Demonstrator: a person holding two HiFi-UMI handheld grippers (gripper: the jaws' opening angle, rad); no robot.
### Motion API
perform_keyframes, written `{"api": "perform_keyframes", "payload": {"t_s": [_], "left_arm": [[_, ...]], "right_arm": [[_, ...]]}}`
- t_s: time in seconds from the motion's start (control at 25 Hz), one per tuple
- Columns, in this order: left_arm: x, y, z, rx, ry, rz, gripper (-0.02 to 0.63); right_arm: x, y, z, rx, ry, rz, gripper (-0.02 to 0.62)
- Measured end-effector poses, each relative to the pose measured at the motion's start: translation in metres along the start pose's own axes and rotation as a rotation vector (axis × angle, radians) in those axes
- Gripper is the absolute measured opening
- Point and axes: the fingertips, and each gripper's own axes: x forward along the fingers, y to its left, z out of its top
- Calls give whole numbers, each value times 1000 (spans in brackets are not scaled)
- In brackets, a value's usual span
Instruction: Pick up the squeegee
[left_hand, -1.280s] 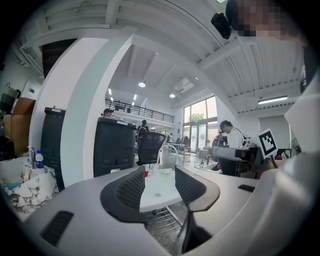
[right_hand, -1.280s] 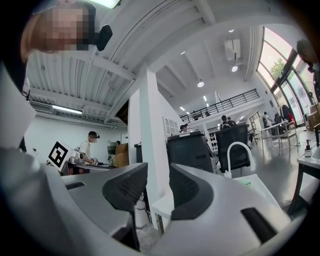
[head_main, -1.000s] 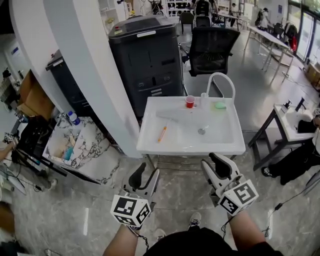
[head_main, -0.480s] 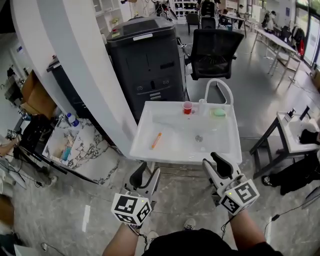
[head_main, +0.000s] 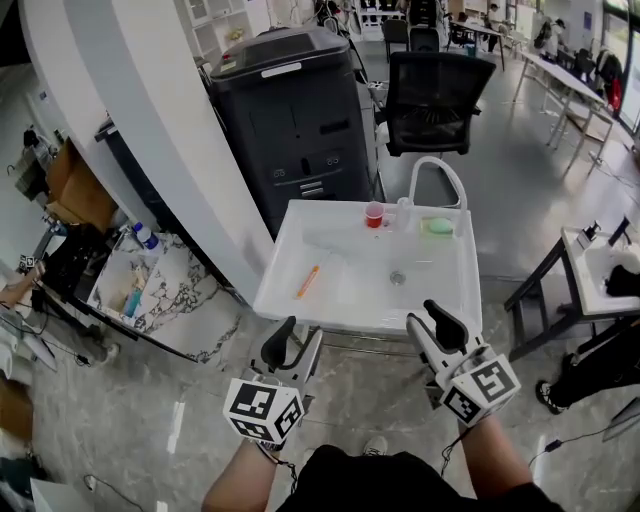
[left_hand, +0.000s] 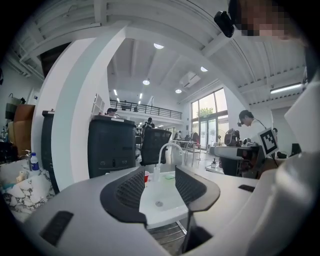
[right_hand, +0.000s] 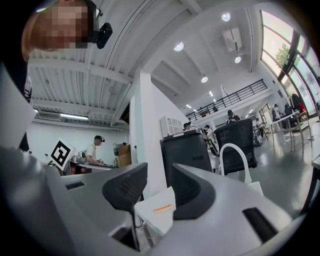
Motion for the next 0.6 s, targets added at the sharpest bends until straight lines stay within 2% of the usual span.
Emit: {"api": "perform_keyframes", "payload": {"t_s": [0.32, 0.6], "left_arm": [[27, 6, -7, -8, 26, -3, 196], [53, 28, -10, -16, 33, -14, 196]], "right_arm": [[13, -18, -6, 22, 13, -6, 149], [39, -30, -11, 29, 21, -21, 149]]}}
